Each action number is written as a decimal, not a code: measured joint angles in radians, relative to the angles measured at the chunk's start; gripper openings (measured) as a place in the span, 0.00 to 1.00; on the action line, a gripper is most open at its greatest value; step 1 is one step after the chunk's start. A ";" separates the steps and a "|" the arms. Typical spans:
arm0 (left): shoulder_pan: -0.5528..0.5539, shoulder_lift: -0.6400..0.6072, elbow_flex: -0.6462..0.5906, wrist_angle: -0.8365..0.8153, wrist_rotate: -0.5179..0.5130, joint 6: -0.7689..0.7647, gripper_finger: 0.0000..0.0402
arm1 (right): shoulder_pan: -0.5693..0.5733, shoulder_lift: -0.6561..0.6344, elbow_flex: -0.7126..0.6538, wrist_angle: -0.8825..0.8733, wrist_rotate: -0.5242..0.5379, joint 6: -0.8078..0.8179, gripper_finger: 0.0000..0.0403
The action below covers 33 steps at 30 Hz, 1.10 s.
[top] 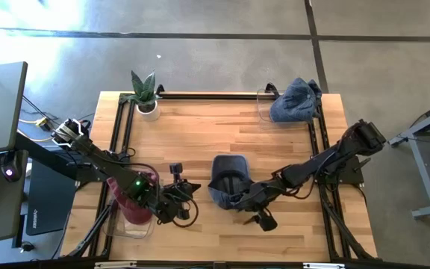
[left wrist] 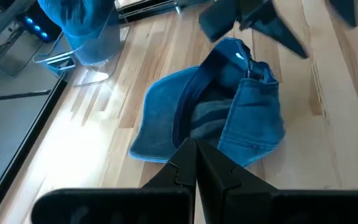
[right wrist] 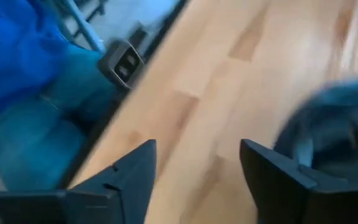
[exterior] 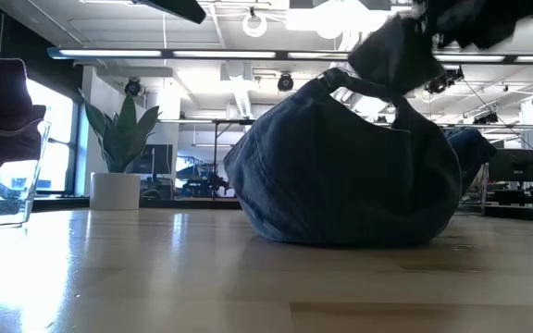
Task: Pick & Place hat
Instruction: Put the dark blue cap into the top transparent bin
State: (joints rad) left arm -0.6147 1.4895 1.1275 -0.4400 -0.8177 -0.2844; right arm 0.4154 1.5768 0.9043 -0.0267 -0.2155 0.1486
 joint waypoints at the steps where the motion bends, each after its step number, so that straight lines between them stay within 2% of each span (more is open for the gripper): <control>1: 0.000 0.000 0.000 0.000 0.000 0.000 0.00 | 0.001 0.000 0.024 -0.019 0.000 -0.005 0.58; 4: 0.000 0.000 0.000 0.000 0.002 0.000 0.00 | 0.000 0.000 0.082 -0.079 0.055 -0.022 0.62; 7: 0.006 0.022 0.000 0.020 0.020 0.006 0.00 | -0.002 0.000 0.107 -0.079 0.073 -0.023 0.62; 10: 0.014 0.045 -0.002 0.035 0.039 0.030 0.00 | -0.013 0.003 0.106 -0.035 0.129 -0.005 0.57; 13: 0.029 0.049 -0.002 0.035 0.052 0.045 0.00 | -0.061 0.027 0.083 -0.021 0.215 0.016 0.46; 15: 0.051 0.063 -0.001 0.056 0.084 0.045 0.00 | -0.107 0.069 0.064 -0.016 0.302 0.015 0.38; 19: 0.084 0.079 -0.002 0.092 0.142 0.059 0.00 | -0.191 0.197 0.047 0.004 0.595 0.037 0.24; 21: 0.092 0.082 0.000 0.112 0.164 0.072 0.00 | -0.213 0.245 0.047 0.011 0.681 0.020 0.18; 24: 0.092 0.090 -0.002 0.106 0.180 0.078 0.00 | -0.220 0.259 0.047 0.026 0.707 -0.018 0.12; 27: 0.097 0.105 0.000 0.133 0.176 0.083 0.00 | -0.210 0.211 0.047 0.019 0.698 -0.038 0.10; 30: 0.098 0.118 -0.002 0.149 0.190 0.101 0.00 | -0.191 0.123 0.048 -0.006 0.657 -0.049 0.11; 33: 0.099 0.127 0.000 0.200 0.215 0.101 0.00 | -0.169 0.026 0.048 -0.081 0.587 -0.002 0.16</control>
State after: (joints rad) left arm -0.5161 1.6161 1.1275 -0.2395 -0.6028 -0.1834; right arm 0.2469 1.6026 0.9527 -0.1079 0.3718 0.1464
